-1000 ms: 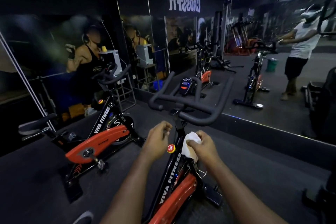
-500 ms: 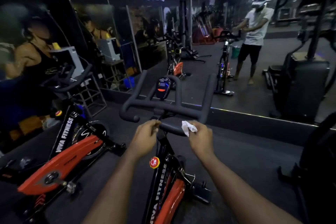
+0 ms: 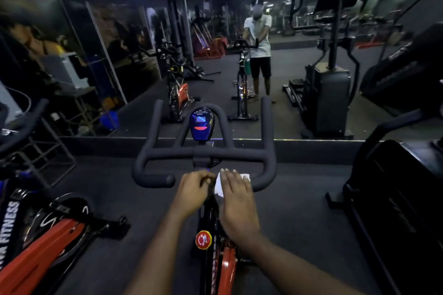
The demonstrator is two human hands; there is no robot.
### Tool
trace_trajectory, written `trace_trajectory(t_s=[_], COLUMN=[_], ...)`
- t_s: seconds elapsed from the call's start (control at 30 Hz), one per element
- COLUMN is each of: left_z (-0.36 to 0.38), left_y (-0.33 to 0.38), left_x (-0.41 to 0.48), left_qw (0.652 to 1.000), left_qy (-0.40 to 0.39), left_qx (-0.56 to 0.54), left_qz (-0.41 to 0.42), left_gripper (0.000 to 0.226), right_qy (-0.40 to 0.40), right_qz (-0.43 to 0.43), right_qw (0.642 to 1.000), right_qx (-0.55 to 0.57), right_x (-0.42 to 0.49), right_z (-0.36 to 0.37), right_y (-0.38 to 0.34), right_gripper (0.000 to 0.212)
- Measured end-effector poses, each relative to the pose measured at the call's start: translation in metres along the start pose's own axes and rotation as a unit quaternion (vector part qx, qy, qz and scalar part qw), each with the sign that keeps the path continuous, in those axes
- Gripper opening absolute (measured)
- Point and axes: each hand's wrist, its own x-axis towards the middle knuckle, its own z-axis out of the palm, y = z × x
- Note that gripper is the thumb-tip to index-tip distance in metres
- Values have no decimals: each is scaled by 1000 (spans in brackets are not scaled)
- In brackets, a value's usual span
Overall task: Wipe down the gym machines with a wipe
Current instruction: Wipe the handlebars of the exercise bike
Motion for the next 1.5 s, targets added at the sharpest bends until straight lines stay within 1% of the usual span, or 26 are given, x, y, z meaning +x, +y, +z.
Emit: trace_trajectory(t_s=[0.07,0.17,0.23,0.27,0.37,0.43,0.5,0.57,0.6,0.63,0.73,0.8,0.83,0.9,0.97,1.0,1.03,1.07,1.13,1.17,1.2,1.27,1.33,1.37,1.43,1.5], left_z=[0,0,-1,-1,-1,-2,1,4,7,10,8,7,7,9,12,13,13,14,15,16,17,19,20,22,23,23], left_y=[-3,-2,-2,-4,-7,-6,-6,-3,-1,0,7,9,9,9,12,13,15,17,19,20,21,24,25,25,27,27], left_x=[5,12,14,15,18,18,17,12,9,8,9,10,10,11,11,12,14,16,19,21,22,21,22,23,25,26], left_qw=[1000,999,999,999,998,998,999,1000,1000,1000,999,999,999,998,997,996,996,996,996,996,996,995,996,996,997,997], left_qy=[0,1,-4,-10,-26,-27,-23,-11,-7,-4,-5,-13,-15,-11,-10,-12,-12,-11,-10,-7,-7,-6,1,-2,-11,-23], left_qx=[-24,-31,-28,-26,-30,-30,-21,-21,-24,-29,-44,-38,-34,-34,-42,-45,-44,-40,-28,-19,-10,-1,3,6,9,8], left_qz=[-15,-27,-30,-31,-42,-43,-31,-12,-5,-1,-19,-27,-32,-44,-63,-72,-78,-82,-89,-90,-91,-95,-92,-89,-81,-71], left_gripper=[24,25,26,26,27,27,24,22,24,28,36,34,32,28,23,21,19,17,15,16,17,20,26,29,30,28], right_qy=[11,30,37,33,2,-5,13,38,44,44,15,-3,-4,6,6,-3,-18,-34,-65,-73,-71,-43,-19,-17,-27,-42], right_qz=[-3,75,114,107,23,14,57,123,143,145,63,6,-2,36,103,117,105,72,0,-18,-17,31,81,89,60,40], right_qw=[1000,996,993,994,1000,1000,998,991,988,988,998,999,999,997,993,993,994,997,998,997,996,998,997,996,998,998], right_qx=[-17,-27,-6,7,0,-10,-25,-31,-24,-16,-13,-33,-47,-68,-49,-32,-21,-16,-22,-33,-43,-40,-4,10,14,-1], right_x=[-8,-15,-13,-11,-11,-15,-18,-16,-13,-10,-11,-16,-17,-14,-6,-4,-3,-6,-11,-11,-9,-3,2,0,-10,-12], right_z=[-1,-5,-2,0,1,-2,-3,-1,2,4,2,-7,-11,-15,-13,-11,-10,-11,-21,-26,-29,-30,-24,-21,-20,-26], right_y=[9,21,12,4,-9,1,16,17,12,4,-2,19,32,49,40,29,21,17,32,46,61,75,61,53,48,62], right_gripper=[62,62,67,68,63,60,58,57,58,58,56,57,56,57,67,72,75,74,67,64,63,65,73,76,71,64])
